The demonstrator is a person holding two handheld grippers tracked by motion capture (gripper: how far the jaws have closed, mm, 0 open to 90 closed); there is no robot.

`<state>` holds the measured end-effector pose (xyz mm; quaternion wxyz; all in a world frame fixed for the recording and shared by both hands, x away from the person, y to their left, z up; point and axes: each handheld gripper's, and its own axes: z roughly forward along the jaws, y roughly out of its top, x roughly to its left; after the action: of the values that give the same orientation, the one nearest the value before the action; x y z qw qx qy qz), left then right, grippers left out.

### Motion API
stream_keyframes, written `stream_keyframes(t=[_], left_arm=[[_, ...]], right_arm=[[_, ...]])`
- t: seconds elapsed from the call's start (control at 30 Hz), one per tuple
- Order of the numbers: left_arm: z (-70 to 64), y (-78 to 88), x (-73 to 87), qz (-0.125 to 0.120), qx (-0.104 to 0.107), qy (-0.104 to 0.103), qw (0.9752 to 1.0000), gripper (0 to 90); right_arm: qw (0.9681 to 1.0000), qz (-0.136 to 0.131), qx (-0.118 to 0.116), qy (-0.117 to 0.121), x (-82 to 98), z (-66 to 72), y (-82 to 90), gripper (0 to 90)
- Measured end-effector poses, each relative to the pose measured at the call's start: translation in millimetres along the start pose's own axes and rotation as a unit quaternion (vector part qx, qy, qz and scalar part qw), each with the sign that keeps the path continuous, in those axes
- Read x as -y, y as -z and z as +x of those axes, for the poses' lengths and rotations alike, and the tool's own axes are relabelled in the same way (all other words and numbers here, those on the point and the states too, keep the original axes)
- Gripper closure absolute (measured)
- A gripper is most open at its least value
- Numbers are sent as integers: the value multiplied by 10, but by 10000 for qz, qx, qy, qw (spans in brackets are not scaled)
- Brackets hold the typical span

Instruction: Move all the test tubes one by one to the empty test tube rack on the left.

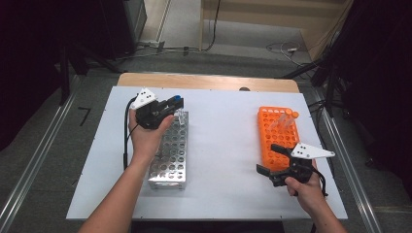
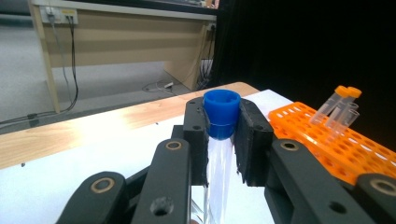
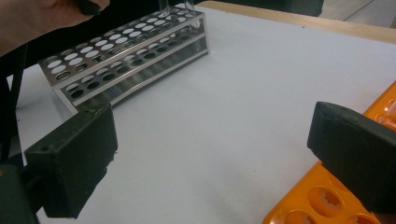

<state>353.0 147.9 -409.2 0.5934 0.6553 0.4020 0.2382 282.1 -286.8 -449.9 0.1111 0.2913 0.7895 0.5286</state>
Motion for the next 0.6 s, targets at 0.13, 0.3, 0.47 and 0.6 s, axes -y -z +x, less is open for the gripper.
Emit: stream_keyframes(t=[0.13,0.3,0.47,0.6], left_arm=[[40,-73,31,-51,-48,151,9999,769],[66,-139,64,-75,-99,229,9997,769],[49,-174,92,90,-259,69,9996,769],[34,-177,111,172,-338,-19,9993,769]], right_arm=[[10000,-14,3,-7,0,-1,4,3],[10000,-2,5,-15,10,-15,5,3],[10000,-17,5,-10,11,-18,9,3],[10000,-38,13,-9,13,-28,12,3]])
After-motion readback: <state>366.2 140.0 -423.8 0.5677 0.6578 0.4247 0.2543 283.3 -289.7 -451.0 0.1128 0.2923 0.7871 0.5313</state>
